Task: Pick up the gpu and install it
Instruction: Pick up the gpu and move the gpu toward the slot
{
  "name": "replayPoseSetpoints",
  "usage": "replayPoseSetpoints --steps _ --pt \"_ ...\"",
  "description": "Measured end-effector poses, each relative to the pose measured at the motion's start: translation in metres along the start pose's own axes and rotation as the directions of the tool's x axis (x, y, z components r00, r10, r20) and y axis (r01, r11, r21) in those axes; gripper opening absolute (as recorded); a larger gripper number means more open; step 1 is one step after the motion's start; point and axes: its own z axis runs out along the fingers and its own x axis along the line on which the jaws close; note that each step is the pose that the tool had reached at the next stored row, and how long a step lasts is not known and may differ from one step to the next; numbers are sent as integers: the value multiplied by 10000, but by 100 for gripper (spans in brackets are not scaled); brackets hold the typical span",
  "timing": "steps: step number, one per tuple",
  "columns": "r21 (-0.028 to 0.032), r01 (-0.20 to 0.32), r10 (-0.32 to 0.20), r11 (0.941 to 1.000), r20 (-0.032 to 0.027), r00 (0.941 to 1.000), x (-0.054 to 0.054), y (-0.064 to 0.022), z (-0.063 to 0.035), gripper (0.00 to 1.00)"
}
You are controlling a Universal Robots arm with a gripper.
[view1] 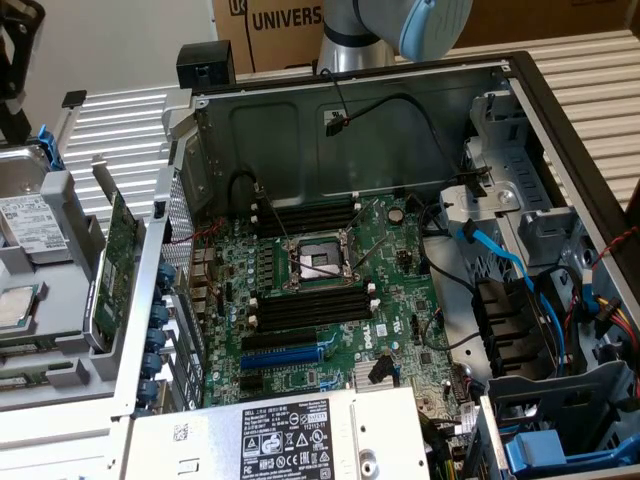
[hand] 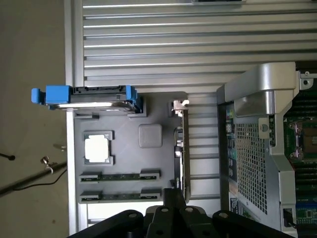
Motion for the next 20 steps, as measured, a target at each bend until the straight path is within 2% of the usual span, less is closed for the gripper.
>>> replayPoseSetpoints --steps 9,12,13,14,18,20 --pt "0 -1 1 10000 -1 10000 0 0 0 11" --pt "0 0 0 10000 -1 10000 0 0 0 30" --pt "0 0 0 10000 -1 10000 0 0 0 30" --pt "0 0 0 10000 0 10000 0 0 0 36" --pt "10 0 0 10000 1 10000 0 -4 17 36" --pt "12 0 0 10000 -1 10000 0 -34 53 36"
